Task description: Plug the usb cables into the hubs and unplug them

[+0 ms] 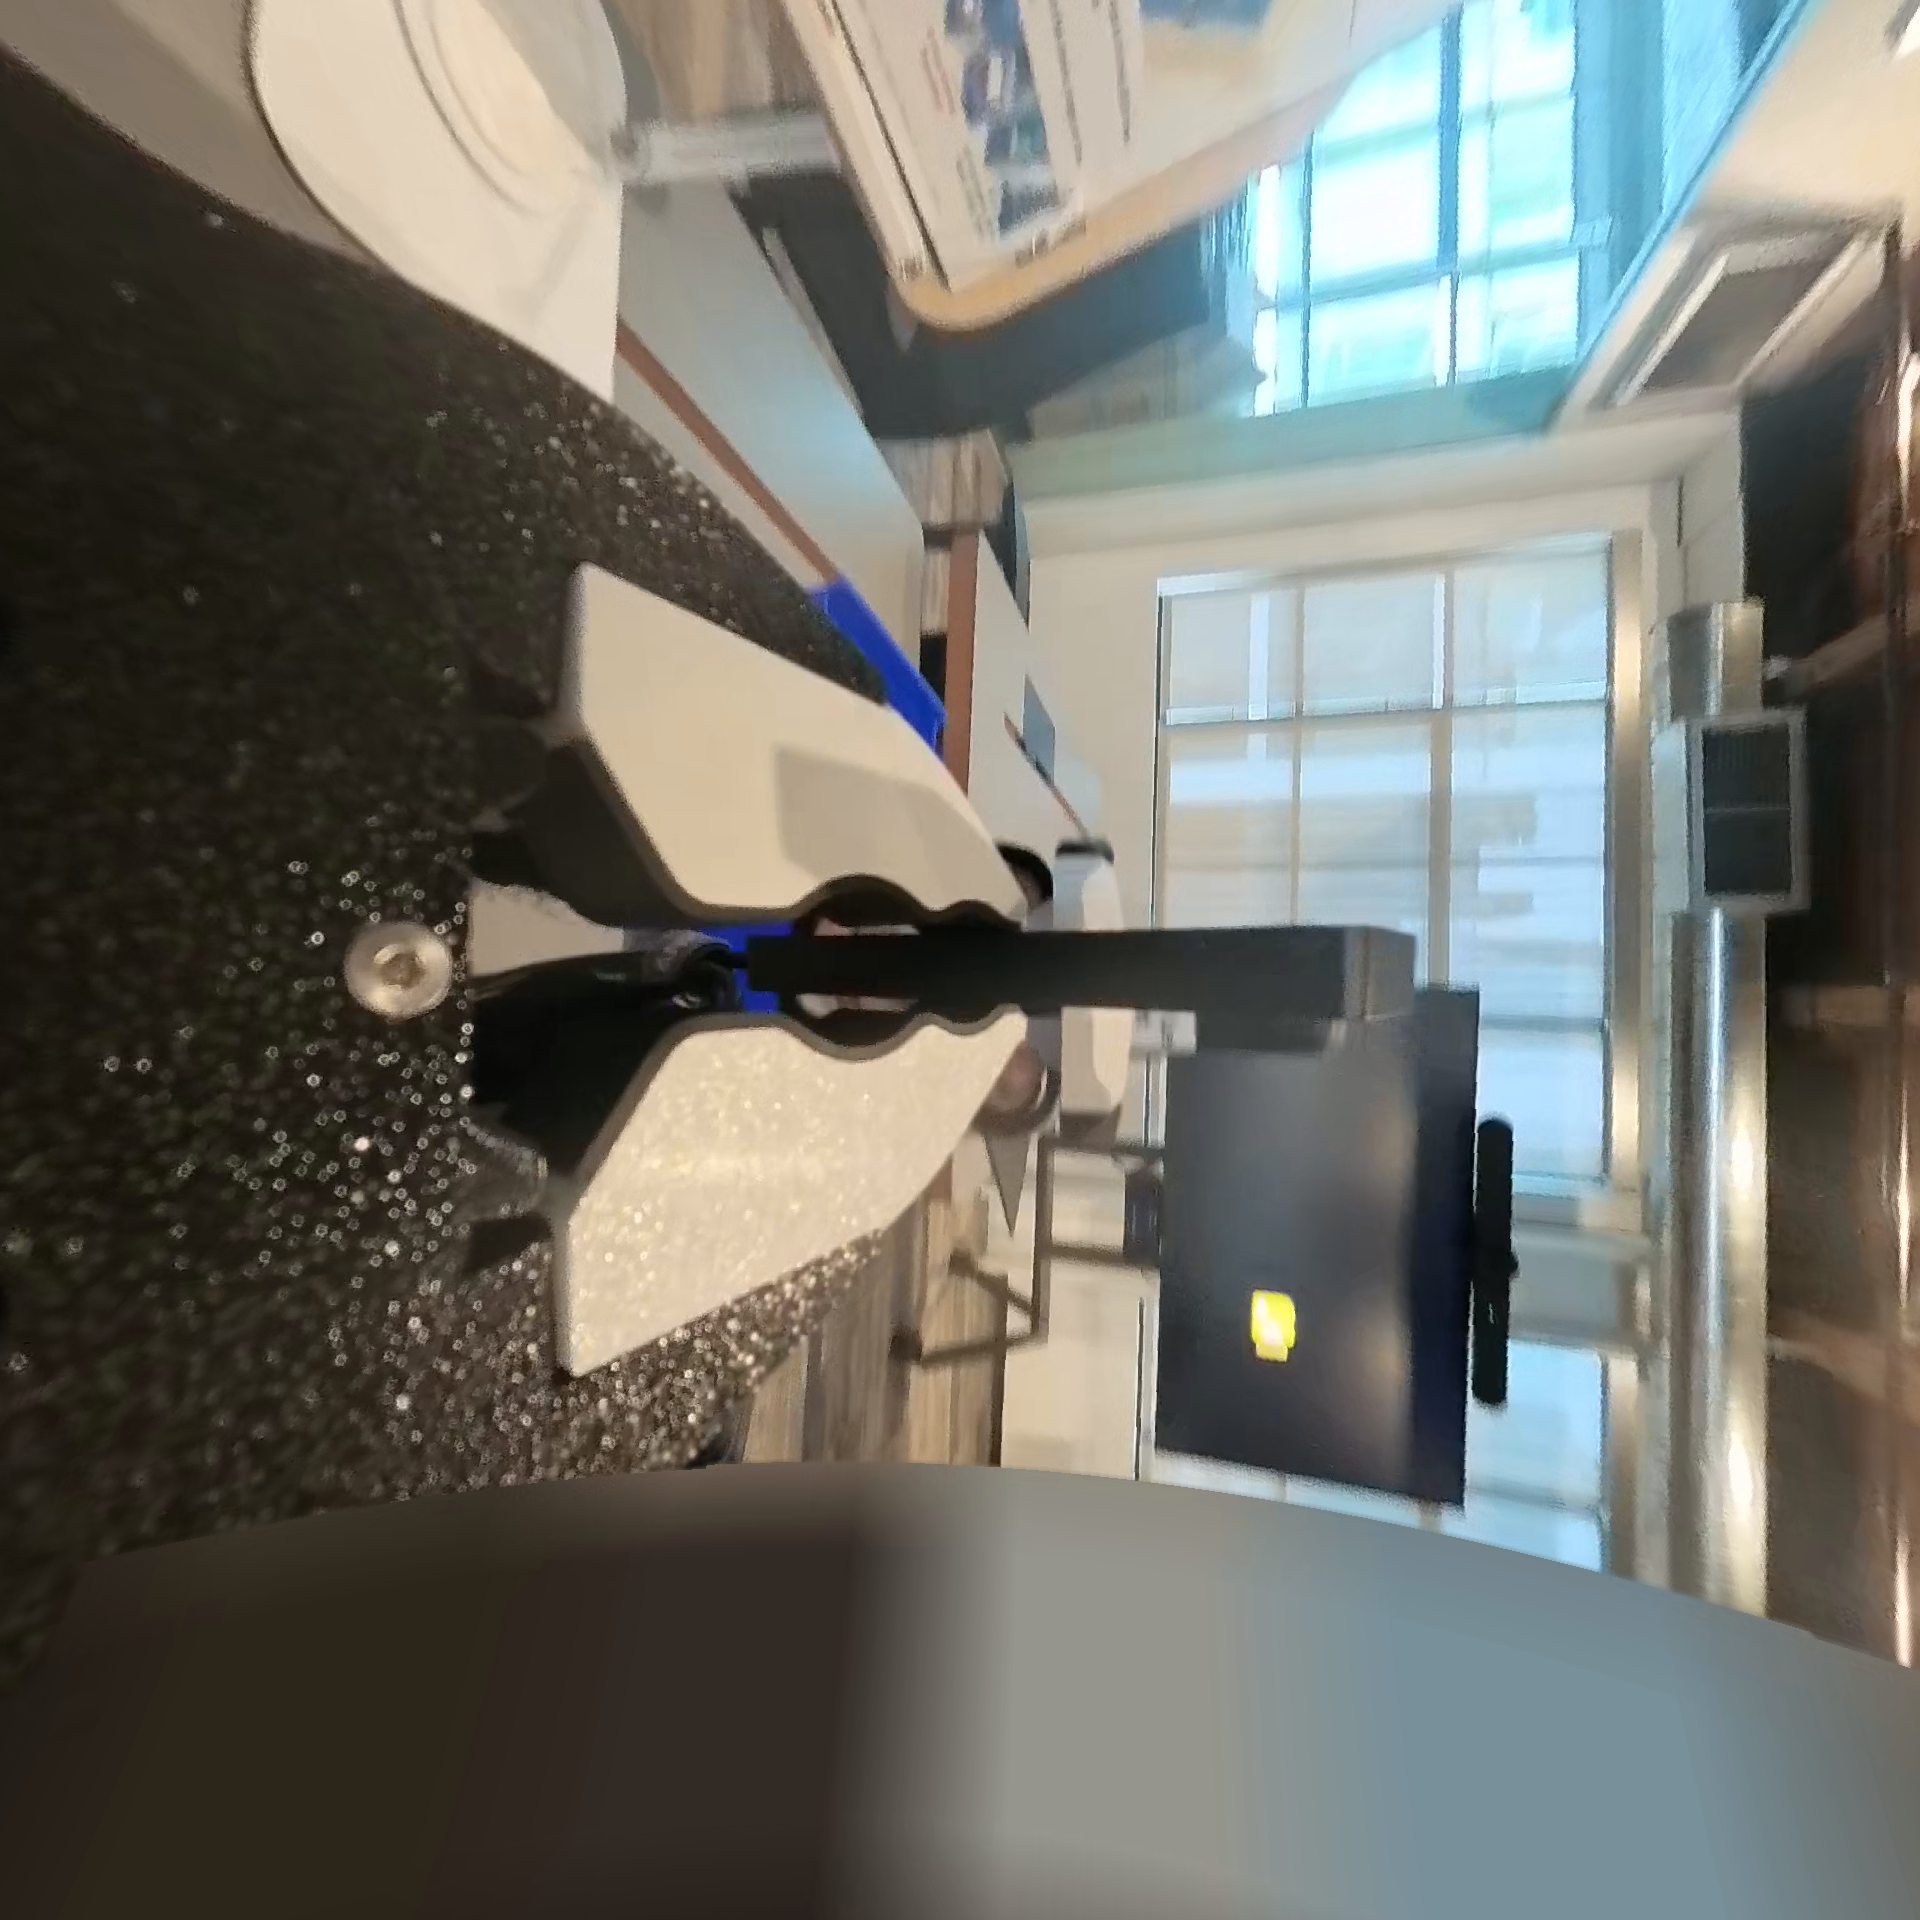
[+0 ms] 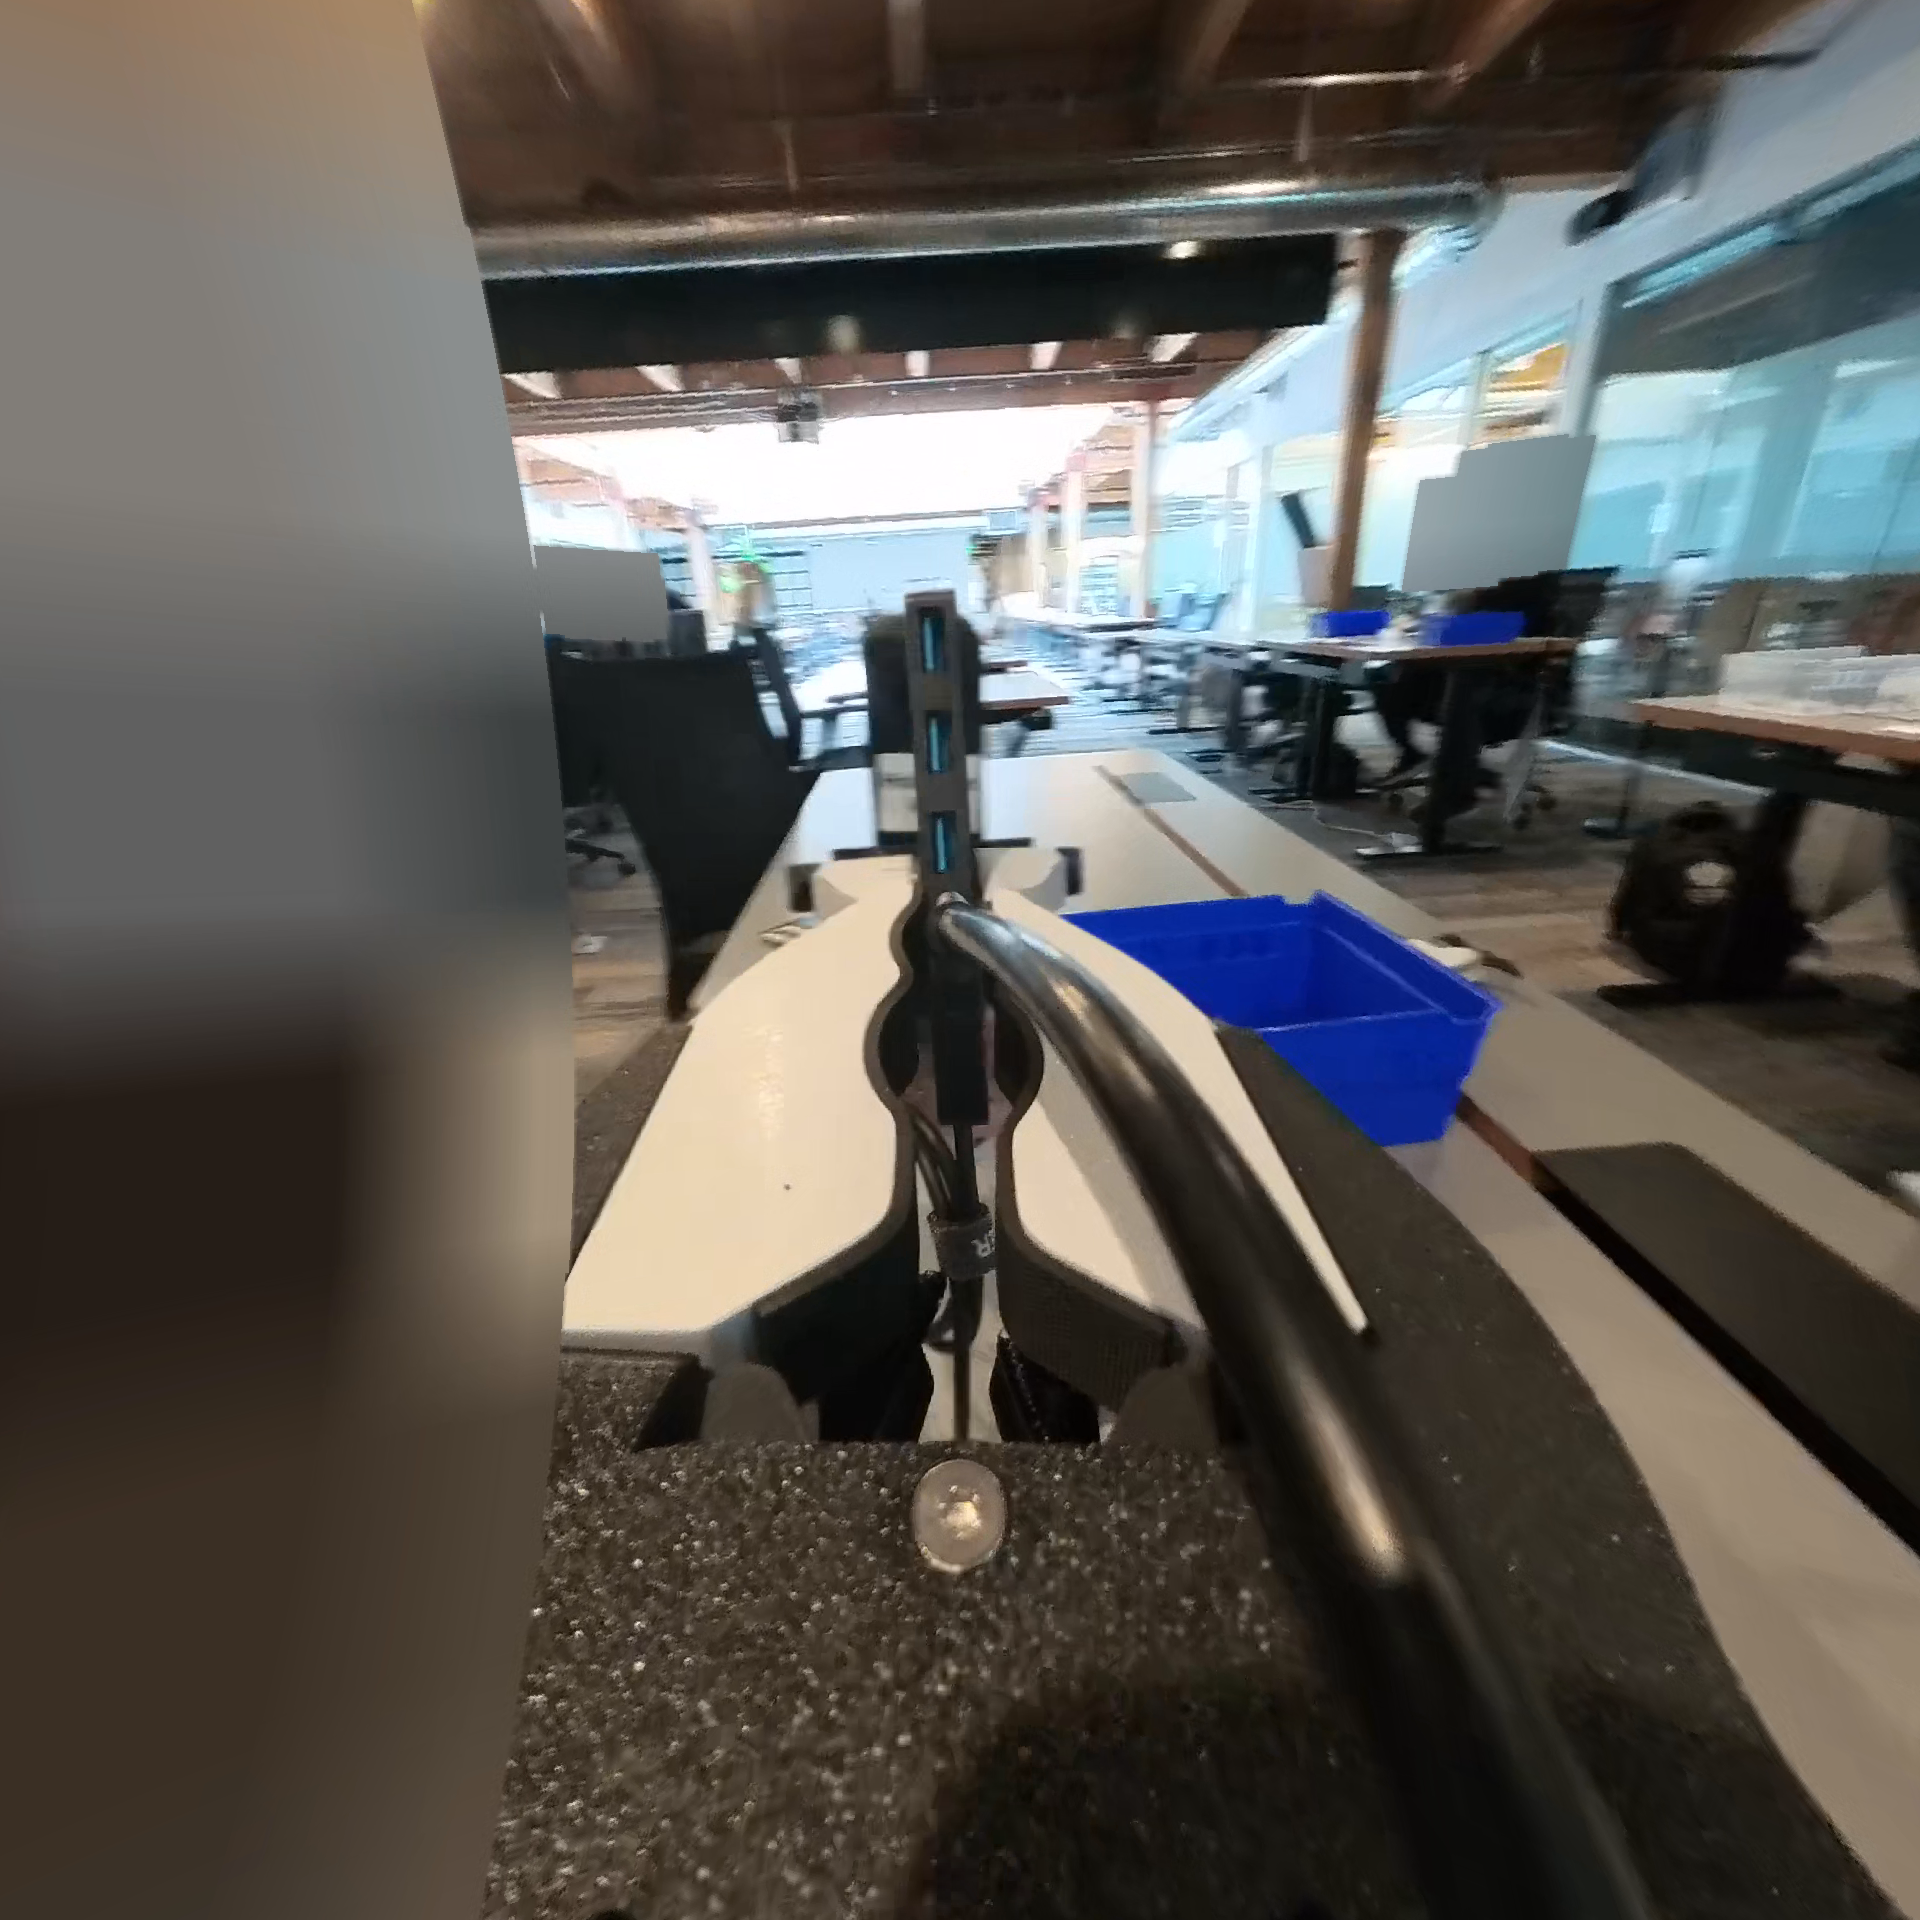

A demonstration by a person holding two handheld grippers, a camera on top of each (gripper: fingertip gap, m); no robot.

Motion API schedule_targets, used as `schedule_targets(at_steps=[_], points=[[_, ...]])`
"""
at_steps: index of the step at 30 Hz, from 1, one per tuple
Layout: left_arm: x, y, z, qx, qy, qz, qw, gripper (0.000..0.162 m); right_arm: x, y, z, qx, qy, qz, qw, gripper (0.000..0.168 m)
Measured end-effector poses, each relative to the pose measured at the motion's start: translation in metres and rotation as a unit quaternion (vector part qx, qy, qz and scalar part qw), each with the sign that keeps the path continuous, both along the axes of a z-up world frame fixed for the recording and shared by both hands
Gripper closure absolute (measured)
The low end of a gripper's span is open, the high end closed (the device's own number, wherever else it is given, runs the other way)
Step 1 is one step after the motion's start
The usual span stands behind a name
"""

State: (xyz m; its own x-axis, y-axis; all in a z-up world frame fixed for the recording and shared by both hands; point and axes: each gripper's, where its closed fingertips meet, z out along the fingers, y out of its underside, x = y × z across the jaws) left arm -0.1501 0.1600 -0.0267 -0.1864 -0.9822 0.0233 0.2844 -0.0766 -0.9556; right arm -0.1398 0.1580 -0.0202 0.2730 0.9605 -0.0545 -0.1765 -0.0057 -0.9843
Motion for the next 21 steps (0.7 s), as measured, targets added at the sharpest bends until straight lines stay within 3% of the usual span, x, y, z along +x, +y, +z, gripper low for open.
schedule_targets(at_steps=[5,10,17,21], points=[[0.005,0.007,0.005,-0.012,-0.022,0.034,0.999,0.151,0.005,0.007,0.006,-0.001,0.022,-0.028,0.999,0.159],[0.004,-0.006,0.003,-0.015,-0.022,-0.028,0.999,0.151,0.005,-0.006,0.003,0.011,0.016,0.021,1.000,0.159],[0.007,0.012,0.007,-0.034,-0.050,0.028,0.998,0.151,0.009,0.011,0.007,0.011,0.039,-0.035,0.999,0.159],[0.003,0.005,0.006,-0.043,-0.056,-0.019,0.997,0.151,0.005,0.005,0.007,0.010,0.045,-0.001,0.999,0.159]])
